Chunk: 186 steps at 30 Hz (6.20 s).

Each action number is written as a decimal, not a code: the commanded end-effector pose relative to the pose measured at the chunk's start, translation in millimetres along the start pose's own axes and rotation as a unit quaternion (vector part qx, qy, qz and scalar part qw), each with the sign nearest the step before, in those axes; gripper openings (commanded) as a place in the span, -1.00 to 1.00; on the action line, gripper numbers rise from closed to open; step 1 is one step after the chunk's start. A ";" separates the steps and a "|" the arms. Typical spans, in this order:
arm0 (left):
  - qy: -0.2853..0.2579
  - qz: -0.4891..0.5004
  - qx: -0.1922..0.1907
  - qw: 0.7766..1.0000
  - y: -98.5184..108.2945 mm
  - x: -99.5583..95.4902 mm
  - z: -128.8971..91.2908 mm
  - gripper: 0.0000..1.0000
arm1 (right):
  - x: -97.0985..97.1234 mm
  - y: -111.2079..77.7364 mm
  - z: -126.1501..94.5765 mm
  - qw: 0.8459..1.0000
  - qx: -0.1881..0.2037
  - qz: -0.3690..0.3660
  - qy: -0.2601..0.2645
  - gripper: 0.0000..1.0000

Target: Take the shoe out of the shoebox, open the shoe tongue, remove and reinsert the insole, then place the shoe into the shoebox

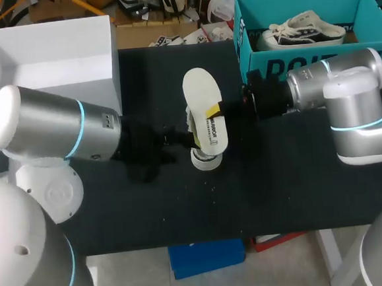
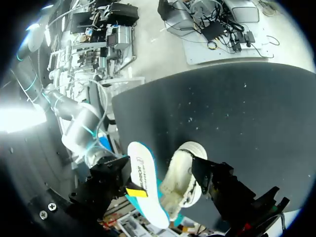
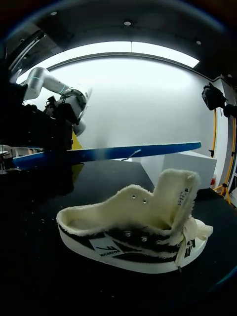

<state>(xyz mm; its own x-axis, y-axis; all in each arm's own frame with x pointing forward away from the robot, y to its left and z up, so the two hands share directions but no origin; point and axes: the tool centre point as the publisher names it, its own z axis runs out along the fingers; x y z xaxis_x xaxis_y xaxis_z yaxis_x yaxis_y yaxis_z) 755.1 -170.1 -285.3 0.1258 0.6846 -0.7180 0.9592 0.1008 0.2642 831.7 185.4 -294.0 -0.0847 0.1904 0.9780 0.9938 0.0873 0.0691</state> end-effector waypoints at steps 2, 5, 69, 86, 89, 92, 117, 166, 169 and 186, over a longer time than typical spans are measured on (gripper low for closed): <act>0.236 -0.081 -0.024 0.968 3.9 -8.0 -52.3 1.00 | 0.1 0.6 1.1 1.000 0.000 0.001 -0.001 -1.00; 0.242 -0.084 -0.031 0.966 4.2 -10.7 -55.0 1.00 | 0.1 0.6 1.1 1.000 0.000 0.001 -0.001 -1.00; 0.267 -0.027 0.033 0.963 59.6 -55.8 15.4 1.00 | 0.1 0.6 1.1 1.000 0.000 0.001 -0.001 -1.00; 0.269 -0.023 0.026 0.962 128.9 -48.6 16.9 1.00 | 0.1 0.6 1.1 1.000 0.000 0.001 -0.001 -1.00; 0.270 -0.024 0.022 0.962 141.4 -46.6 18.2 1.00 | 0.1 0.6 1.1 1.000 0.000 0.001 -0.001 -1.00; 0.272 -0.026 0.021 0.962 154.1 -42.9 20.7 1.00 | 0.1 0.6 1.1 1.000 0.000 0.001 -0.001 -1.00; 0.286 -0.033 0.021 0.957 232.7 -30.6 47.3 1.00 | 0.1 0.6 1.1 1.000 0.000 0.001 -0.001 -1.00; 0.091 -0.025 0.028 0.995 36.1 -45.0 -8.7 1.00 | 0.1 0.6 1.1 1.000 0.000 0.001 -0.001 -1.00; 0.024 -0.040 0.029 0.999 37.8 -36.6 -14.2 1.00 | 0.1 0.6 1.1 1.000 0.000 0.001 -0.001 -1.00; -0.135 -0.009 0.069 0.988 44.6 -7.7 -29.3 1.00 | 0.1 0.6 1.1 1.000 0.000 0.001 -0.001 -1.00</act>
<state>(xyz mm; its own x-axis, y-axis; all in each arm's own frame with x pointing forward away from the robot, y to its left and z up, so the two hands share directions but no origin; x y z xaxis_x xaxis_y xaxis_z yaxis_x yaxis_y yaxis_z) 787.9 -160.6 -241.9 0.1082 0.7541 -0.6477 0.9858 0.0025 0.1677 831.8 185.5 -294.0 -0.0846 0.1905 0.9780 0.9938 0.0873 0.0690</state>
